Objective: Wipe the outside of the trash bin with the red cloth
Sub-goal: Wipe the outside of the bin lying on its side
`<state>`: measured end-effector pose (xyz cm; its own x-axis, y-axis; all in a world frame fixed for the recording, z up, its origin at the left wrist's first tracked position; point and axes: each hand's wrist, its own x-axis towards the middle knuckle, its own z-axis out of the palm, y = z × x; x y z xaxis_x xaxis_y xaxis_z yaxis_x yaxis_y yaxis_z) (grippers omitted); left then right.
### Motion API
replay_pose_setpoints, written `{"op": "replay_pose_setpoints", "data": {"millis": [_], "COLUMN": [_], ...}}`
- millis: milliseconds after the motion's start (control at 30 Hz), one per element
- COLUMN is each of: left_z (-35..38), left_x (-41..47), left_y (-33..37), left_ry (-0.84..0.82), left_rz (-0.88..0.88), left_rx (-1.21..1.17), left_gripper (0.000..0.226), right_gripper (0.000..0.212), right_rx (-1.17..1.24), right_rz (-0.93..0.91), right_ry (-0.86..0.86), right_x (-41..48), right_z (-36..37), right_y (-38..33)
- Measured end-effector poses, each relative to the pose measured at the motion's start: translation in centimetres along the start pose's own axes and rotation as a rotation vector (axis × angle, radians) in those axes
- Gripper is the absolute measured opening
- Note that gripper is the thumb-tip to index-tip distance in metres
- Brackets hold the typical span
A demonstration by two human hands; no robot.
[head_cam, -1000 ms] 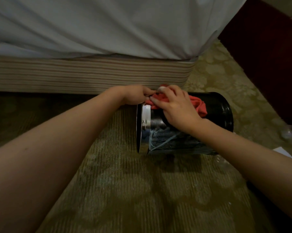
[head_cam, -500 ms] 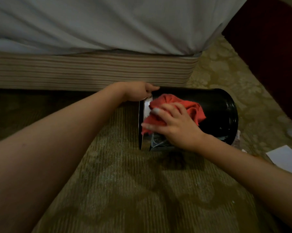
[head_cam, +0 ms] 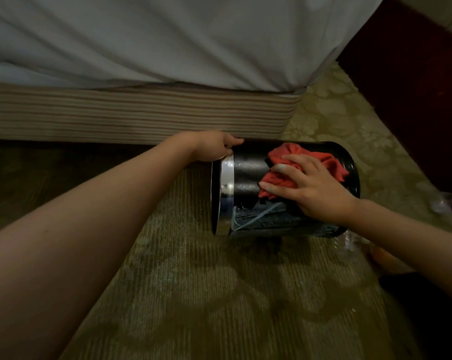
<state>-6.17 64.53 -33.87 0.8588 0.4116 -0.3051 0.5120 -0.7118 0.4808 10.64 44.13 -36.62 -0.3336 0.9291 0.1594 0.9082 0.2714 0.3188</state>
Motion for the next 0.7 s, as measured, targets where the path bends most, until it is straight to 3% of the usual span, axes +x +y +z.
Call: {"op": "replay_pose_setpoints", "data": {"millis": [167,367,433,567,600,700], "left_z": [0.2,0.2,0.2,0.1,0.1,0.2], "left_x": [-0.1,0.2,0.2,-0.1,-0.1,0.1], "left_y": [0.2,0.0,0.0,-0.1,-0.1,-0.4], "left_ry": [-0.002,0.004,0.001,-0.011,-0.015,-0.006], "left_rz": [-0.008,-0.025,-0.018,-0.020,-0.023,-0.031], "left_rx": [-0.033,-0.035,-0.039,-0.065,-0.072,-0.097], "left_gripper": [0.048,0.047,0.047,0.047,0.047,0.047], "right_gripper": [0.069,0.059,0.059,0.061,0.061,0.059], "right_rx": [0.036,-0.001,-0.006,0.070,0.092,0.129], "right_rz": [-0.092,-0.156,-0.088,0.454,0.506,0.328], "right_ry": [0.026,-0.030,-0.047,-0.071,-0.094,-0.048], "right_x": [4.9,1.8,1.4,3.5,3.9,4.4], "right_z": [0.3,0.7,0.7,0.3,0.3,0.3], "right_y": [-3.4,0.8,1.7,2.2,1.9,0.2]}}
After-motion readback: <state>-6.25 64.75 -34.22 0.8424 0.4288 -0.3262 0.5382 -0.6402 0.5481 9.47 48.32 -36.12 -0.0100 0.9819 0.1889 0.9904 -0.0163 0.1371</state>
